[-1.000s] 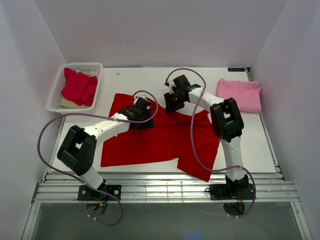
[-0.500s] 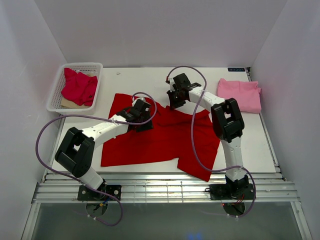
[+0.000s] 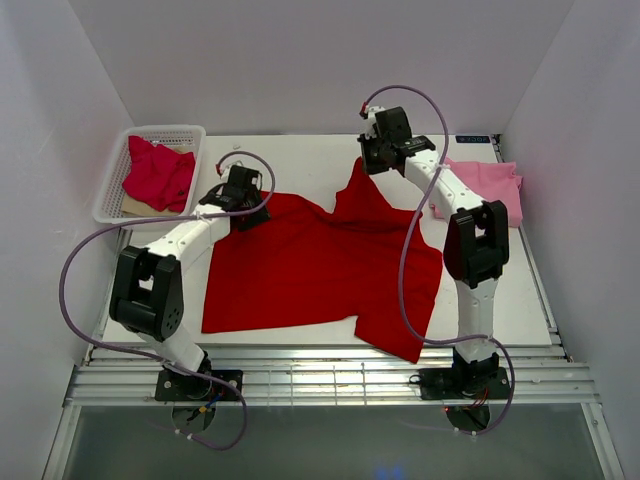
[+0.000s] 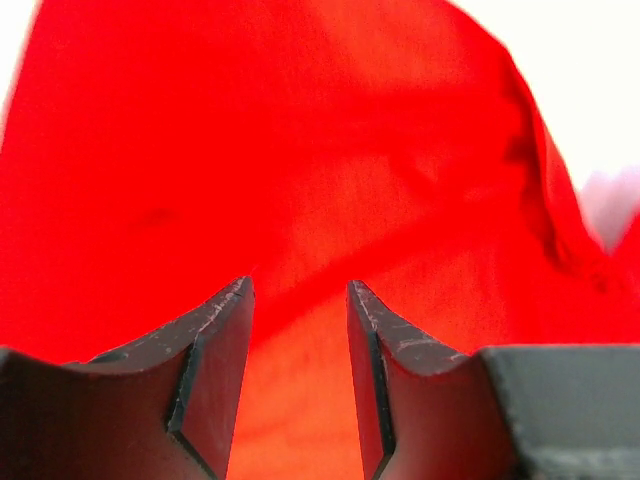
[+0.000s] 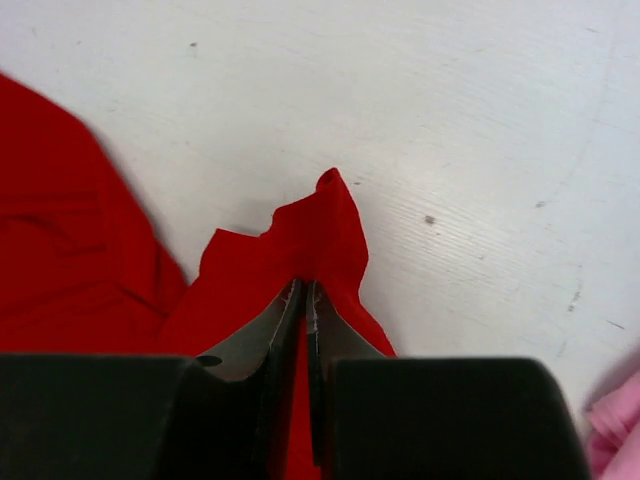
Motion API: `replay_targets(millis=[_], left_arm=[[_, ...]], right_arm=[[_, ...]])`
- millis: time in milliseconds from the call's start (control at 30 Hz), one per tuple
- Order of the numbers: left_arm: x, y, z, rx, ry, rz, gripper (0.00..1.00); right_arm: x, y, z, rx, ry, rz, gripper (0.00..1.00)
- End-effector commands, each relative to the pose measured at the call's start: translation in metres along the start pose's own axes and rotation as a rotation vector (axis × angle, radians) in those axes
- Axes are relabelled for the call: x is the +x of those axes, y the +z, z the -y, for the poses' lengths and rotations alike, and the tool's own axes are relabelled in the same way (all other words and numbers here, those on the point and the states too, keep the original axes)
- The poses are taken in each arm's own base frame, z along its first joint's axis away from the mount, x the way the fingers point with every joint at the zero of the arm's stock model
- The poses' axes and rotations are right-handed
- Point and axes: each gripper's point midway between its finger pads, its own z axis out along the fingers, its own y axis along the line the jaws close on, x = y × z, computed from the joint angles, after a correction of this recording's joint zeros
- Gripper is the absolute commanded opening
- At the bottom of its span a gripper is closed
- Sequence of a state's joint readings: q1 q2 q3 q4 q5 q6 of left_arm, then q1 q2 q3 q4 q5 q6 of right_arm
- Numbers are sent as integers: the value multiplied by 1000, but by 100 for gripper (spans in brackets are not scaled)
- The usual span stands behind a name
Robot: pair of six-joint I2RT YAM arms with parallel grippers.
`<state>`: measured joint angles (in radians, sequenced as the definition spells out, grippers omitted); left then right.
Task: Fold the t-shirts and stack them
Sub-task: Flatten out the tshirt
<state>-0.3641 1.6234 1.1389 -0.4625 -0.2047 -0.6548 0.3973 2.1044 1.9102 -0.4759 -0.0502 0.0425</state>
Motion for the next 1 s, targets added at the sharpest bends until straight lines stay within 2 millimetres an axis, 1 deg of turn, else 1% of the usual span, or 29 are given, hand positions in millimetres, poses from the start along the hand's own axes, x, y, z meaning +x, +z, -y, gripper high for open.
replay_targets(millis=[0,33,67,100,133,167,200,233,267,300,333,367,400,433,467,500,533,567,667,700,733,767,800,833,900,933,967], left_arm=[[-53,7,1,-22,-6,104,53],[-58,11,0,-35,-12,104,52],[-60,25,-9,-66,-25,89,52],[-65,30,-10,-77,-33,95,52],[-78,33,-6,-76,-44,116,52],[-74,49,-11,-100,-41,96,52],[-77,55,-11,-102,-37,95,52],[-85,59,-6,-93,-40,102,52],[-84,66,-6,-93,-40,93,52],[-76,81,-8,-105,-30,67,52],[-78,85,-9,-112,-32,68,51],[-76,91,-12,-123,-34,59,51],[-69,101,-17,-139,-36,38,51],[-66,105,-21,-152,-51,31,51],[-63,110,-27,-166,-61,23,50],[-61,113,-33,-180,-69,16,50],[-56,118,-39,-203,-87,-1,49],[-57,119,-47,-222,-102,-1,49],[-55,124,-60,-252,-122,-12,48],[-57,124,-60,-252,-125,-11,48],[-57,125,-59,-248,-124,-11,48],[-57,125,-59,-246,-121,-15,48],[-58,125,-55,-226,-122,-21,48],[-59,125,-52,-213,-123,-20,48],[-61,124,-45,-179,-128,-20,48],[-63,123,-43,-170,-128,-16,48],[-65,122,-41,-162,-130,-11,48]], right_arm=[[-18,-7,26,69,3,33,11],[-14,1,29,71,7,20,11],[-15,3,36,84,14,22,11],[-16,6,44,115,16,20,11],[-18,11,50,129,20,24,11],[-21,13,61,150,27,29,11],[-22,15,65,155,30,33,11],[-29,19,72,166,41,47,12],[-33,19,85,182,60,59,13],[-37,20,92,186,71,72,13],[-46,23,100,192,83,100,13],[-49,23,113,208,112,115,13],[-52,24,119,215,125,131,14],[-61,25,125,221,135,177,14],[-59,28,133,231,167,189,14],[-60,29,135,240,179,209,14],[-66,26,139,254,189,240,14],[-67,29,145,282,197,277,14],[-78,26,155,331,221,351,16],[-83,25,156,332,227,359,16],[-77,34,158,327,228,338,18],[-78,37,156,309,225,329,21],[-79,36,153,298,220,305,25],[-71,42,154,292,216,274,31],[-63,41,145,255,214,235,37],[-54,35,139,233,220,216,39],[-49,34,126,177,211,208,39]])
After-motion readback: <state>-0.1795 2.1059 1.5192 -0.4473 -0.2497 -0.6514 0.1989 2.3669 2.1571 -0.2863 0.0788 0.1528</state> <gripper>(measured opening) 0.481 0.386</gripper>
